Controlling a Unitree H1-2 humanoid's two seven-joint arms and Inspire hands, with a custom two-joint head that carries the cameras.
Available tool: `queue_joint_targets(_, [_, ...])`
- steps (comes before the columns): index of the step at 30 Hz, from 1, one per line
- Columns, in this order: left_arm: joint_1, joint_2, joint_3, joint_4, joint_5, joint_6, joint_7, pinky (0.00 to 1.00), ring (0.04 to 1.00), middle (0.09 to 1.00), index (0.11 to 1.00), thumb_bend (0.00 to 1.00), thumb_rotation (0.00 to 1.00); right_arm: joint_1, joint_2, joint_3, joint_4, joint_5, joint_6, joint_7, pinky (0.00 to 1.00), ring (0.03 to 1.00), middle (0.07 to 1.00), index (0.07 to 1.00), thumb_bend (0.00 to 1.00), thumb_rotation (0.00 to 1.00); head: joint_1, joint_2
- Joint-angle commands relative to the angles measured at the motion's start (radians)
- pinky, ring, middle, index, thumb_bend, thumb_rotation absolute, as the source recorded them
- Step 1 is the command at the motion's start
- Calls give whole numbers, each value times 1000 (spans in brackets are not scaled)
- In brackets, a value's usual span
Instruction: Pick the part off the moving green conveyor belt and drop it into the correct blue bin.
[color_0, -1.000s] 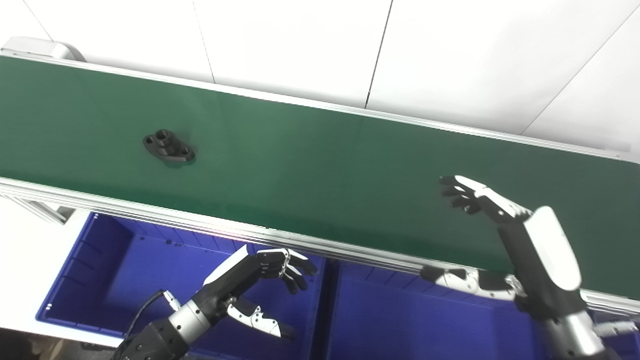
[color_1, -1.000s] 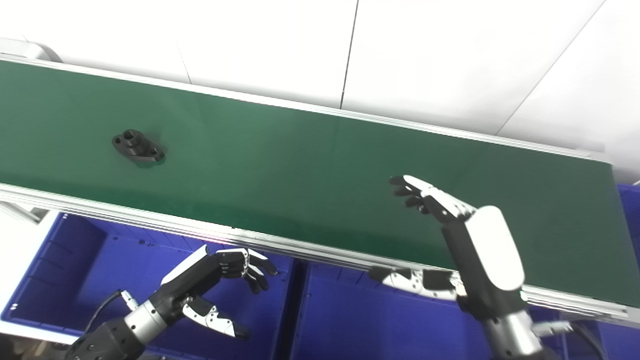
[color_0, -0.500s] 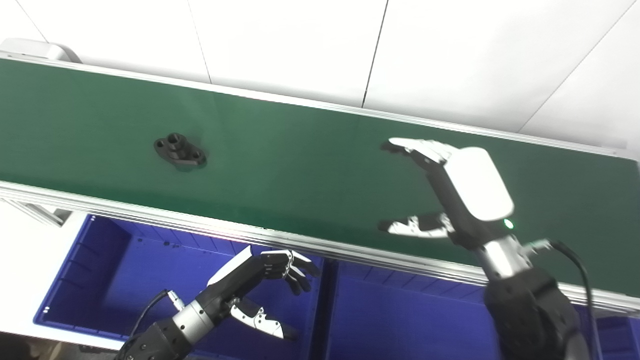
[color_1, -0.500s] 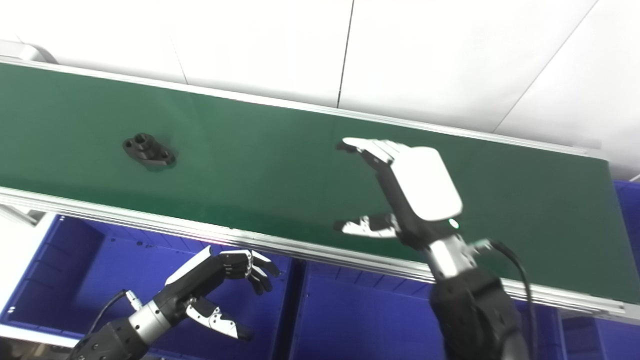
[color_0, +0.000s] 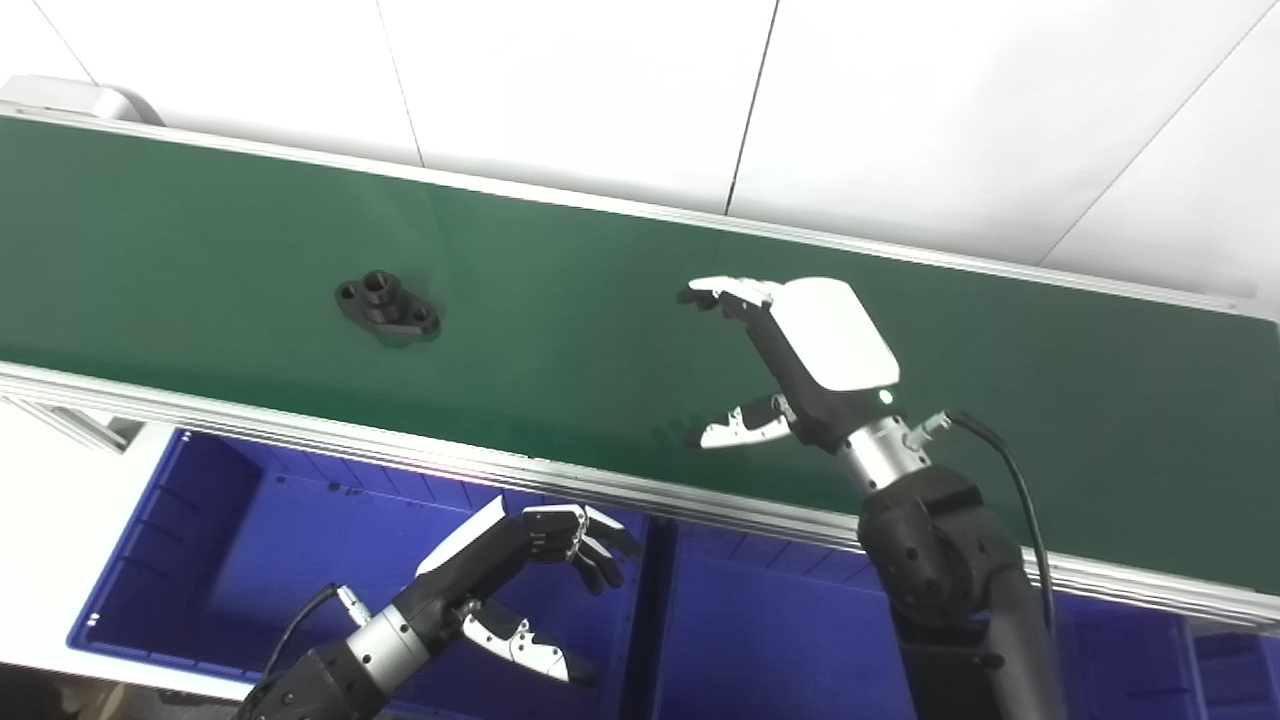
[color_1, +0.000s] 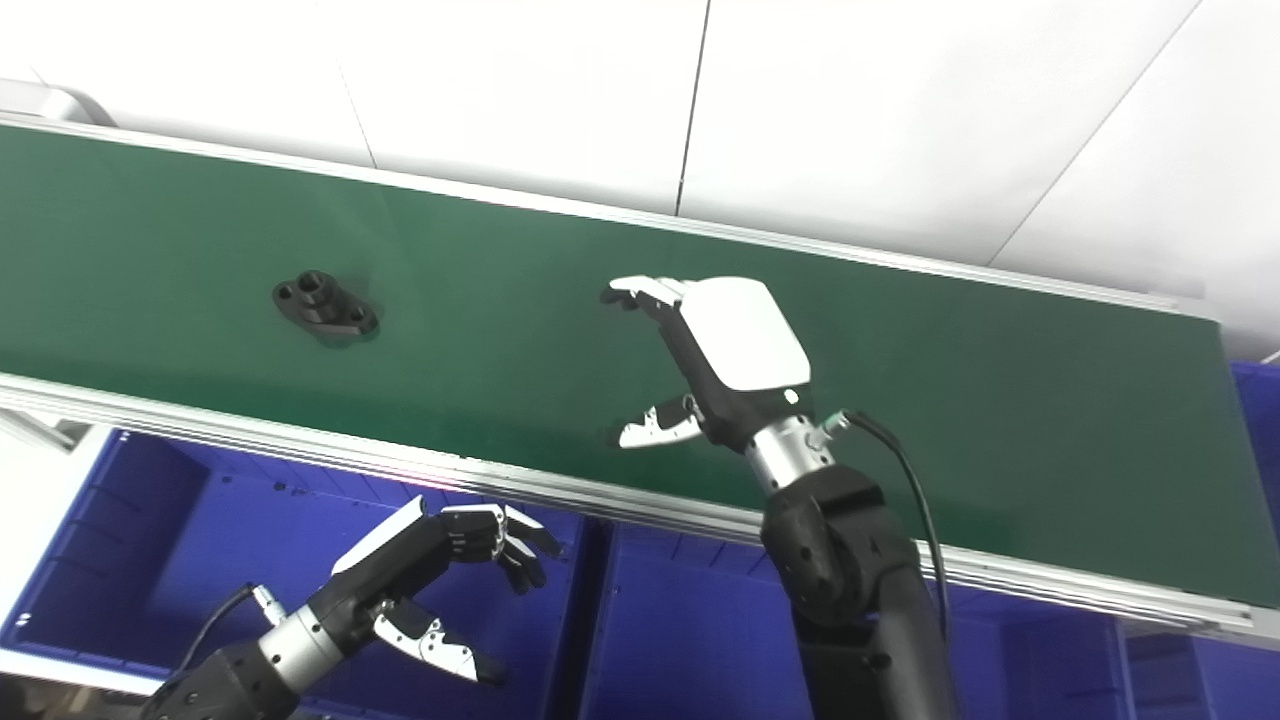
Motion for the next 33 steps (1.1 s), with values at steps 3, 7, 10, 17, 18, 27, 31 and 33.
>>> queue_joint_targets(3, [9, 2, 1, -27, -9, -35, 12, 515, 592, 711, 669, 782, 136, -63, 37, 11, 34, 11, 25, -40, 639, 710, 746, 771, 800, 167, -20, 11])
queue_joint_targets(7, [11, 2, 0, -35, -10, -30, 11, 521, 601, 714, 674, 779, 139, -87, 44, 36, 84, 5, 14, -61, 625, 698, 738, 768, 787, 182, -23, 13])
queue_joint_targets(10, [13, -4, 0, -35, -4, -37, 16, 515, 598, 710, 669, 780, 146, -87, 44, 59, 125, 4, 1, -99, 620, 689, 738, 770, 781, 180, -12, 13])
queue_joint_targets(17, [16, 0, -5, -39, -2, -37, 24, 510, 596, 710, 668, 777, 153, -104, 59, 107, 218, -8, 8, -171, 648, 705, 741, 782, 802, 169, -13, 11])
queue_joint_targets(18, [16, 1, -5, -40, -2, -36, 24, 510, 596, 711, 669, 777, 156, -109, 64, 111, 232, -6, 8, -184, 648, 698, 735, 783, 803, 169, -13, 10])
queue_joint_targets(27, [22, 3, -9, -38, -8, -39, 23, 510, 599, 709, 667, 775, 151, -150, 92, 150, 308, -10, 31, -223, 643, 709, 747, 791, 814, 177, -10, 12])
queue_joint_targets(31, [25, 5, -11, -43, -5, -39, 22, 509, 599, 707, 665, 773, 154, -158, 108, 155, 334, 1, 29, -252, 639, 705, 739, 790, 818, 165, -8, 13])
queue_joint_targets(33, [26, 5, -12, -42, -8, -40, 22, 512, 601, 707, 664, 774, 149, -161, 114, 154, 343, 2, 29, -267, 633, 698, 733, 785, 817, 168, -8, 13])
